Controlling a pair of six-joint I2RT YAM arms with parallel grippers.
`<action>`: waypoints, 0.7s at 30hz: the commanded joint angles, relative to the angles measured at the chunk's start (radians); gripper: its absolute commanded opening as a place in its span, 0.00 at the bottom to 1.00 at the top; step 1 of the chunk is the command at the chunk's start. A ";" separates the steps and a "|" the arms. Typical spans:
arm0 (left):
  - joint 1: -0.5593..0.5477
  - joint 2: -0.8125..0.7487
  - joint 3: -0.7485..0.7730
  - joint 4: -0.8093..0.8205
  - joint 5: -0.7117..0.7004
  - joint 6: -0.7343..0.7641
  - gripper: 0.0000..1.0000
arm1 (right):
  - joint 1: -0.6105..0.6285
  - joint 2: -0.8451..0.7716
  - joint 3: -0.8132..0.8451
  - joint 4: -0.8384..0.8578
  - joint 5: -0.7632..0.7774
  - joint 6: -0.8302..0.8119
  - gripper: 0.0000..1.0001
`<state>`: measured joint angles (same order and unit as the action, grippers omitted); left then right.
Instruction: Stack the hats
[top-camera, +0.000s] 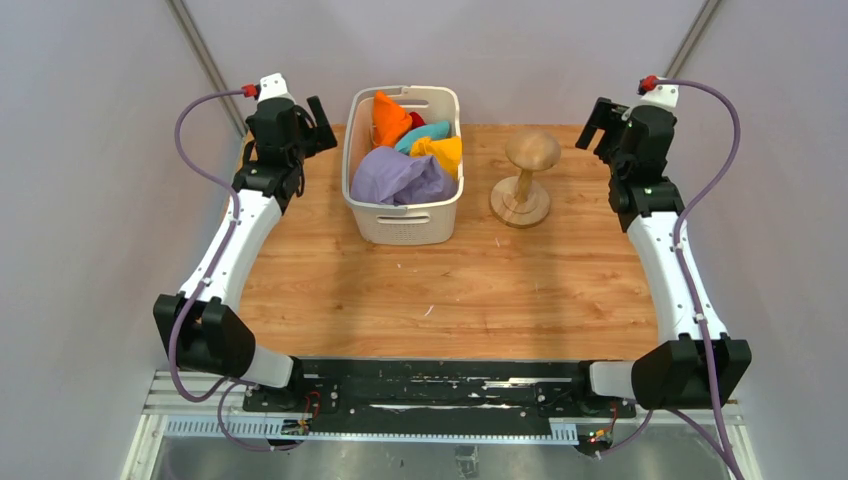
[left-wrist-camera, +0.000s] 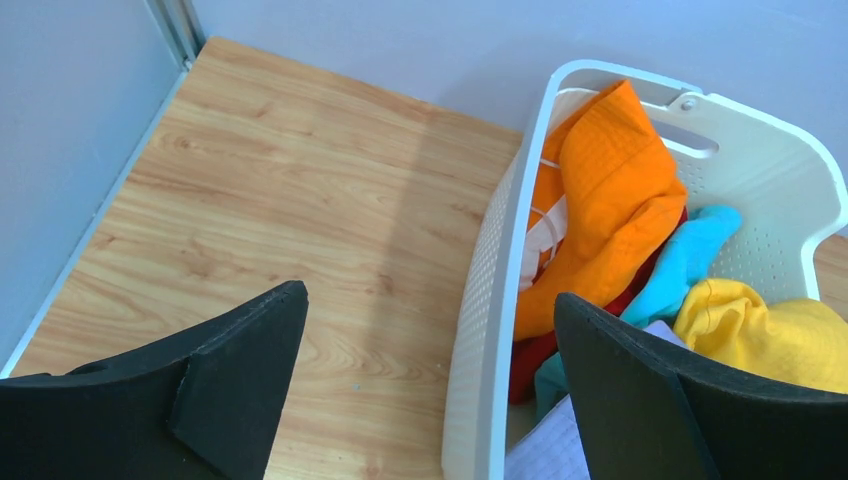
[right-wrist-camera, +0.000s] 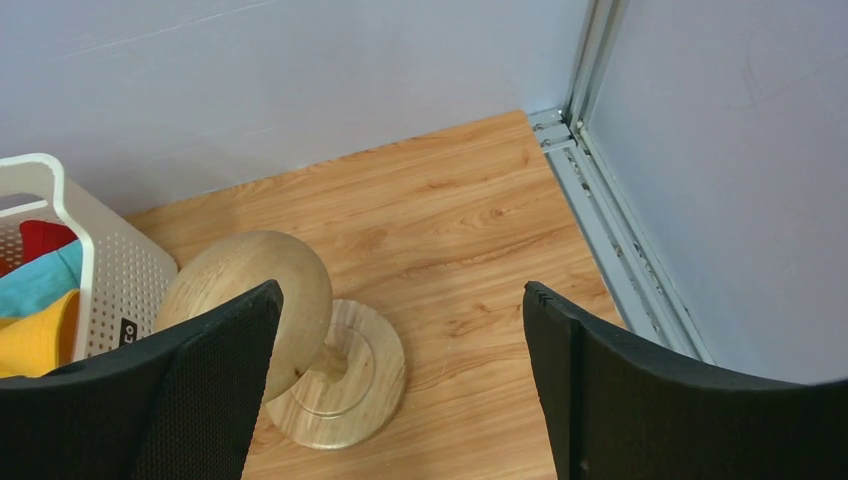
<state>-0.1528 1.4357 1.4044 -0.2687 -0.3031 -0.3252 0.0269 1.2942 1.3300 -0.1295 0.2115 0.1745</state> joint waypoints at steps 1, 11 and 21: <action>0.005 -0.046 -0.028 0.054 0.003 0.021 0.98 | -0.011 -0.011 0.003 -0.003 -0.032 0.026 0.89; 0.005 -0.045 -0.044 0.069 0.019 0.012 0.98 | -0.010 -0.002 -0.003 0.012 -0.099 0.031 0.89; 0.005 0.107 0.032 0.063 0.229 0.050 0.89 | -0.011 0.003 -0.006 0.019 -0.117 0.040 0.89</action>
<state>-0.1528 1.4410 1.3766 -0.2111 -0.2085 -0.3107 0.0269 1.2942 1.3300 -0.1314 0.1223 0.1951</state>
